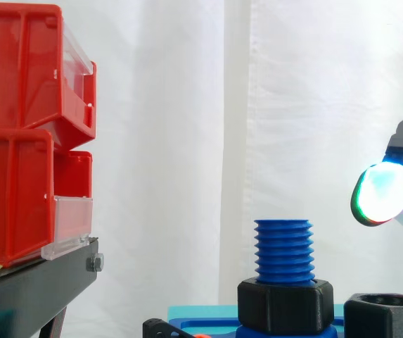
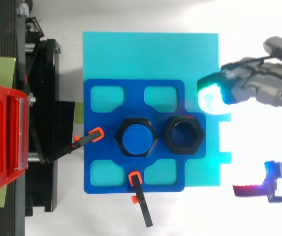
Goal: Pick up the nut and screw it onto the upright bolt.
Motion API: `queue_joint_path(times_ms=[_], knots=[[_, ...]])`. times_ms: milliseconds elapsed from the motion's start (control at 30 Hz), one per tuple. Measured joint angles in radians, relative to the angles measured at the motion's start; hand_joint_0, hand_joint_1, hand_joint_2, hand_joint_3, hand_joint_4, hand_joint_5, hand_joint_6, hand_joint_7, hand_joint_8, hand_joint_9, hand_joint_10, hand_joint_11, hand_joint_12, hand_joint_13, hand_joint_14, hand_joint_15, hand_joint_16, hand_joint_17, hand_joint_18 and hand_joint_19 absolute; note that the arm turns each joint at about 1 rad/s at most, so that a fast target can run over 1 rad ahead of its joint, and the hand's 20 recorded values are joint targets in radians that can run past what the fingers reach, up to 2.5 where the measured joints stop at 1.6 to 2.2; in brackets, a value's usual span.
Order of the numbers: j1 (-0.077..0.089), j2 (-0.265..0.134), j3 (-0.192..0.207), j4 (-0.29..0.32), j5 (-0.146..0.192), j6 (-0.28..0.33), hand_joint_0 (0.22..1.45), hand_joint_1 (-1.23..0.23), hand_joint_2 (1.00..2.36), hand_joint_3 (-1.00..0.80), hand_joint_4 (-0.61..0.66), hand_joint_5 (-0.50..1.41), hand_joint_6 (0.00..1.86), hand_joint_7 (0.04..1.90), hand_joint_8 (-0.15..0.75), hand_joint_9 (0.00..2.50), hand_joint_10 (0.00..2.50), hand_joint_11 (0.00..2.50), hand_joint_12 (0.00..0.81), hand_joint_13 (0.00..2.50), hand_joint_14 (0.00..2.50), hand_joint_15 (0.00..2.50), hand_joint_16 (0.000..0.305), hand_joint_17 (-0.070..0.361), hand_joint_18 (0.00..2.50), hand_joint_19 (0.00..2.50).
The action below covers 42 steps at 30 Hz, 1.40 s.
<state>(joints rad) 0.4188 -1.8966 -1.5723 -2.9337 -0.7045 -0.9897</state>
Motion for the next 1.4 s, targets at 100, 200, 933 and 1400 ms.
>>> queue_joint_path(times_ms=[100, 200, 933, 1400], knots=[[0.006, -0.006, 0.000, 0.029, 0.064, -0.045, 0.44, -0.83, 1.00, -0.50, 0.23, -0.22, 0.50, 0.75, 0.306, 0.51, 0.00, 0.01, 0.392, 0.40, 0.00, 0.00, 0.052, 0.116, 0.34, 0.00], [0.012, -0.010, 0.000, 0.068, 0.112, -0.100, 0.44, -0.81, 1.00, -0.50, 0.23, -0.22, 0.50, 0.75, 0.308, 0.51, 0.00, 0.01, 0.394, 0.40, 0.00, 0.00, 0.052, 0.117, 0.34, 0.00], [0.069, -0.045, 0.000, 0.220, 0.169, -0.257, 0.45, -0.77, 1.00, -0.50, 0.23, -0.22, 0.50, 0.75, 0.306, 0.50, 0.00, 0.01, 0.392, 0.39, 0.00, 0.00, 0.051, 0.116, 0.33, 0.01], [0.081, -0.083, 0.000, 0.220, 0.249, -0.257, 0.45, -0.76, 1.00, -0.50, 0.23, -0.21, 0.50, 0.75, 0.309, 0.51, 0.00, 0.01, 0.393, 0.41, 0.00, 0.00, 0.051, 0.115, 0.35, 0.02]])
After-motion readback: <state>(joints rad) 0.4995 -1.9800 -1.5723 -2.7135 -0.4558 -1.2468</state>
